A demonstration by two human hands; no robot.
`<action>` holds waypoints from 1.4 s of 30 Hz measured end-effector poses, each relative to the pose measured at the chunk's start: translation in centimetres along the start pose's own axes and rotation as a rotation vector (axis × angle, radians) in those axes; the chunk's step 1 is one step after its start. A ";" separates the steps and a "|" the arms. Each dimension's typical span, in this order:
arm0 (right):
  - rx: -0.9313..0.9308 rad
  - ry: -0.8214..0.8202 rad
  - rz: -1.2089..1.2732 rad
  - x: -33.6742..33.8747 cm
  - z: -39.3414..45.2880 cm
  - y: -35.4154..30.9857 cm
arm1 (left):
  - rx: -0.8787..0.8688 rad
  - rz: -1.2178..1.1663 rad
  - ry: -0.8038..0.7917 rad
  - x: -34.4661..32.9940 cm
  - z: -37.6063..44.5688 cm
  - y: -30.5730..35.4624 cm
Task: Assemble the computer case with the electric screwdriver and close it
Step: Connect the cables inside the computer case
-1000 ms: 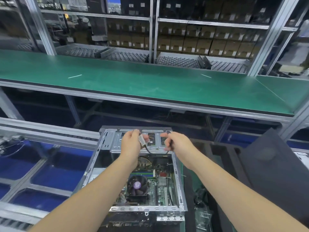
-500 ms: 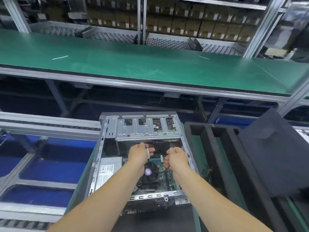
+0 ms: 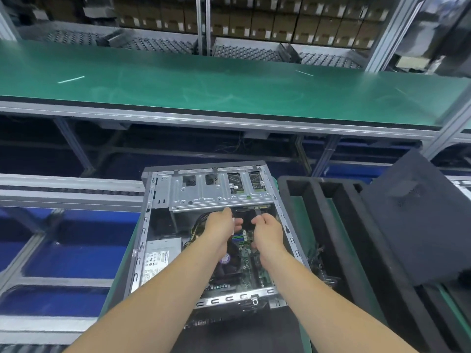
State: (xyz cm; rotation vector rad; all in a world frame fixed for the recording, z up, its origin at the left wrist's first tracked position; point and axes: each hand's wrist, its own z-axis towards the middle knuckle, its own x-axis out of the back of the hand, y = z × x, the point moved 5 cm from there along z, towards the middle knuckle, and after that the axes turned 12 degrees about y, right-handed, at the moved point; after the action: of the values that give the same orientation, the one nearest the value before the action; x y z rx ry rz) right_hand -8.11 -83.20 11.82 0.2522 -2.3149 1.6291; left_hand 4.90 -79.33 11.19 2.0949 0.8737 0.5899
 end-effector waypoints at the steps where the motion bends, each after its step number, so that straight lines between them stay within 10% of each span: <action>1: 0.001 0.001 0.005 0.0 0.1 0.0 | -0.002 0.001 -0.003 -0.2 0.0 0.0; 42: 0.062 -0.058 -0.003 -1.1 1.6 0.1 | -0.049 0.078 0.008 0.1 1.4 -0.8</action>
State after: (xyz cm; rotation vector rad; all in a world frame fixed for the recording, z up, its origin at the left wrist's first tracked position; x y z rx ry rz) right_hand -7.34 -84.69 10.84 0.3204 -2.3074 1.7155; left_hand 5.60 -79.54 9.79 2.0905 0.7771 0.6544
